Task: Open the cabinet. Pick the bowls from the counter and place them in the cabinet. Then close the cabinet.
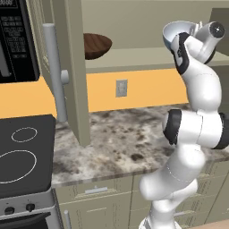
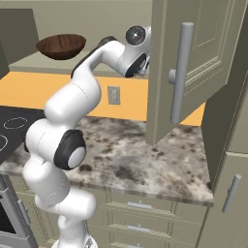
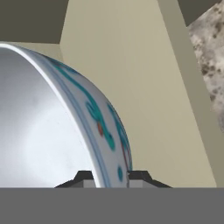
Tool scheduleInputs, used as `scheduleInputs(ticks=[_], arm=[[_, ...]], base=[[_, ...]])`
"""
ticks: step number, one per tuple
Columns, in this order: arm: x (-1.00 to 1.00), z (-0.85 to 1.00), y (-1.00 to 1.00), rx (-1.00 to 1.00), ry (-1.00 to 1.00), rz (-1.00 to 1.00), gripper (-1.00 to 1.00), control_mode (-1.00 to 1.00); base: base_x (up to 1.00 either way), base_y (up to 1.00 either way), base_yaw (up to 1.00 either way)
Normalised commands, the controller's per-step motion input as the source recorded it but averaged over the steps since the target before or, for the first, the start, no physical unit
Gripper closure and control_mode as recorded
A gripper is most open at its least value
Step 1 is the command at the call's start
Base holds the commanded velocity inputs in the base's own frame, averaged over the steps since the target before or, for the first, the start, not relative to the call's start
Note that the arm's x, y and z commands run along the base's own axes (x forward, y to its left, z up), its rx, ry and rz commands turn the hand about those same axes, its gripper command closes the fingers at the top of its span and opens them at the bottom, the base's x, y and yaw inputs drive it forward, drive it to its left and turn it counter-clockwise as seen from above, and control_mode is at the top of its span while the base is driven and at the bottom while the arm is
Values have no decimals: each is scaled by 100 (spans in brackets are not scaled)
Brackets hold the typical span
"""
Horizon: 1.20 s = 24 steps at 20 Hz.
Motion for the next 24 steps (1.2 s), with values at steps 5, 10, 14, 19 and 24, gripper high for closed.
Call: scheduleInputs(ticks=[5,10,14,19,24], arm=[[13,-1,0,0,0,0,100,-100],[19,-7,0,0,0,0,100,-100],[22,-9,0,0,0,0,100,-100],[17,-6,0,0,0,0,100,-100],[9,-5,0,0,-2,0,-100,-100]], base=[[0,0,0],[0,0,0],[0,0,0],[0,0,0],[0,0,0]])
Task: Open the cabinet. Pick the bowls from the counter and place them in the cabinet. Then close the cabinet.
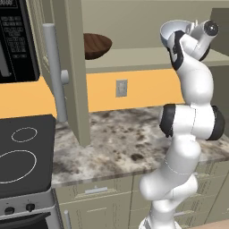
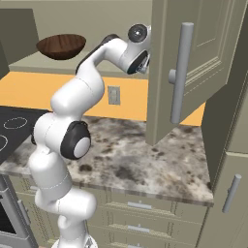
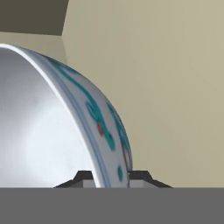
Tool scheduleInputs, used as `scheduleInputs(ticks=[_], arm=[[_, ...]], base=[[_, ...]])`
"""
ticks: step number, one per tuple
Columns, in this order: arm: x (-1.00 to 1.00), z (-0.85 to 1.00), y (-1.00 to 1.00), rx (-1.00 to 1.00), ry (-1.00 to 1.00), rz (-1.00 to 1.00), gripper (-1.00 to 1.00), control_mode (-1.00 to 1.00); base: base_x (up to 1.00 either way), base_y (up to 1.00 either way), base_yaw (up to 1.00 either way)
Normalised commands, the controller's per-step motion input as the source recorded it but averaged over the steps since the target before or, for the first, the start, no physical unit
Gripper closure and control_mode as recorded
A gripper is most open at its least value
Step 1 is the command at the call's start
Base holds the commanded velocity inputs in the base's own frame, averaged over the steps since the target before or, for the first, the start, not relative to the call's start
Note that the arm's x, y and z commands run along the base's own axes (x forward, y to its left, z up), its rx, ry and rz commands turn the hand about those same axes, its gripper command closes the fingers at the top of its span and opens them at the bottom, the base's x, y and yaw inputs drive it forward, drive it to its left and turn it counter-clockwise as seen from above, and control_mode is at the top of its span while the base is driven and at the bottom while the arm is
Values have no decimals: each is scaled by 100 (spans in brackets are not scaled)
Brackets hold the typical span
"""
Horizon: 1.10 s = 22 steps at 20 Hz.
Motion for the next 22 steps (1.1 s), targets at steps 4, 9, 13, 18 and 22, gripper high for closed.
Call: scheduleInputs(ticks=[4,9,13,18,22], arm=[[0,-1,0,0,-13,0,-100,-100],[0,-1,0,1,-19,0,-100,-100],[-1,0,0,0,-25,0,-100,-100],[-27,0,0,0,-24,0,-100,-100],[-41,17,0,0,-6,0,-100,-100]], base=[[0,0,0],[0,0,0],[0,0,0],[0,0,0],[0,0,0]])
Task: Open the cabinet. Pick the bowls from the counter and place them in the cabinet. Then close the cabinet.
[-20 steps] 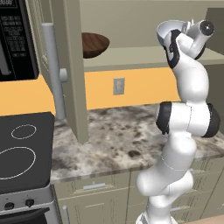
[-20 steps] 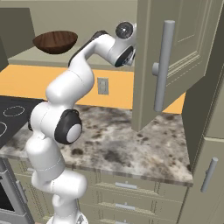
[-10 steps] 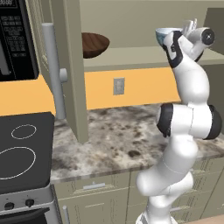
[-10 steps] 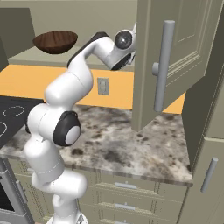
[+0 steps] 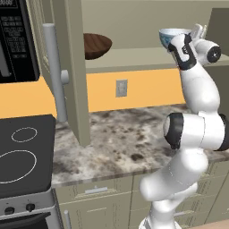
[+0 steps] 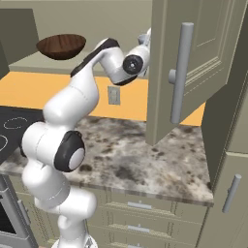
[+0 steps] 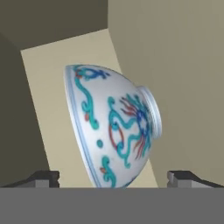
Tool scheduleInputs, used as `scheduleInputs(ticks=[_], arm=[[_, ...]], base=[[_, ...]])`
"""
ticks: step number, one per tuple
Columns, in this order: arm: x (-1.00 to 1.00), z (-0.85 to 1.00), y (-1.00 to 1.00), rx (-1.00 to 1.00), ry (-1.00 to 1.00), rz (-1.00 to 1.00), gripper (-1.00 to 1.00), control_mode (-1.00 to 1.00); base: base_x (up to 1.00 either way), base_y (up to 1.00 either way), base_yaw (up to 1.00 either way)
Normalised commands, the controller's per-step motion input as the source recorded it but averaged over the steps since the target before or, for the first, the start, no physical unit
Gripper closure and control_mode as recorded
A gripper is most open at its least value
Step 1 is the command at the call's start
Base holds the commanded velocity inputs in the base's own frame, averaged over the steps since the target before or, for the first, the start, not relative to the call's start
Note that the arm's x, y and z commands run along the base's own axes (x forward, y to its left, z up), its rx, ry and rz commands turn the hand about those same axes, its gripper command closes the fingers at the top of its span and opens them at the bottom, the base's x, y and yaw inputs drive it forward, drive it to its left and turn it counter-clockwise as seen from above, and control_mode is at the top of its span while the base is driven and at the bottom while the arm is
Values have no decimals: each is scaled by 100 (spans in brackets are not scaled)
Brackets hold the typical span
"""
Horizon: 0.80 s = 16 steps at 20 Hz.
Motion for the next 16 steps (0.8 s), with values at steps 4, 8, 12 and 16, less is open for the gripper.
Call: scheduleInputs(ticks=[4,8,12,16], arm=[[-66,38,0,0,0,0,-100,-100],[-75,49,5,-5,0,0,-100,-100],[-70,54,25,-12,5,0,-100,-100],[-76,29,31,-16,11,0,-100,-100]], base=[[0,0,0],[0,0,0],[0,0,0],[0,0,0]])
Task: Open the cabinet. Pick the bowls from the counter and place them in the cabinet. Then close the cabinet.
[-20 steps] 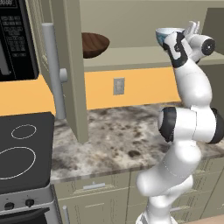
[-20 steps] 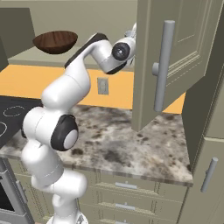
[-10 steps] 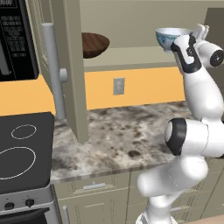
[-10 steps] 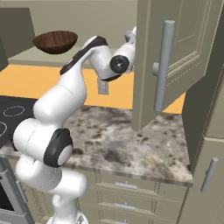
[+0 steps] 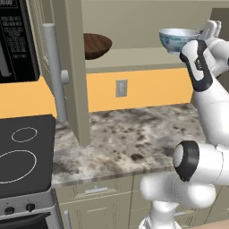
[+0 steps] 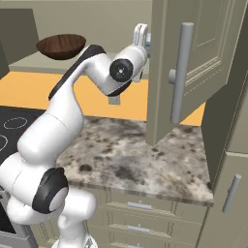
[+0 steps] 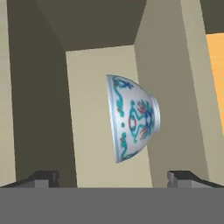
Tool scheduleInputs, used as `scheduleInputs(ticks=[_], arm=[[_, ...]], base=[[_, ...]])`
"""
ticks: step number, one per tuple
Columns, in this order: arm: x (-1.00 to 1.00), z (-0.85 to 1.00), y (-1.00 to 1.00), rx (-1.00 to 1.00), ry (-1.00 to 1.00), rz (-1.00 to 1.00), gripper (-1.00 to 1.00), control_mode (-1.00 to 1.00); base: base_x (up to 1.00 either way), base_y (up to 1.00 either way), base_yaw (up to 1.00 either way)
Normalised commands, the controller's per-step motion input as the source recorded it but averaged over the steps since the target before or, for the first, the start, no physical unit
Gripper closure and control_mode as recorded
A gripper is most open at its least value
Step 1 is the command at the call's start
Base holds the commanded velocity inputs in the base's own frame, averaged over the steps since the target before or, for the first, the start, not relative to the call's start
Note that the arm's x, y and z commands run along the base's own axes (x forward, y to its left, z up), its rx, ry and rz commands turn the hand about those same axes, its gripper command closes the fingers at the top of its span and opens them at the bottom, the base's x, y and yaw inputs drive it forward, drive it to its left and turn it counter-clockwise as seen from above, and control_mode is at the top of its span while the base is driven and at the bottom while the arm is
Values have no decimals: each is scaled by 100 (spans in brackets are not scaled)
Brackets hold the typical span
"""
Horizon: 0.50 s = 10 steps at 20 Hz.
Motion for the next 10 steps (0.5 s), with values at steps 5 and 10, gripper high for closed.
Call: scheduleInputs(ticks=[5,10], arm=[[-76,3,38,-18,16,0,-100,-100],[-77,0,36,-14,7,0,-100,-100]], base=[[0,0,0],[0,0,0]])
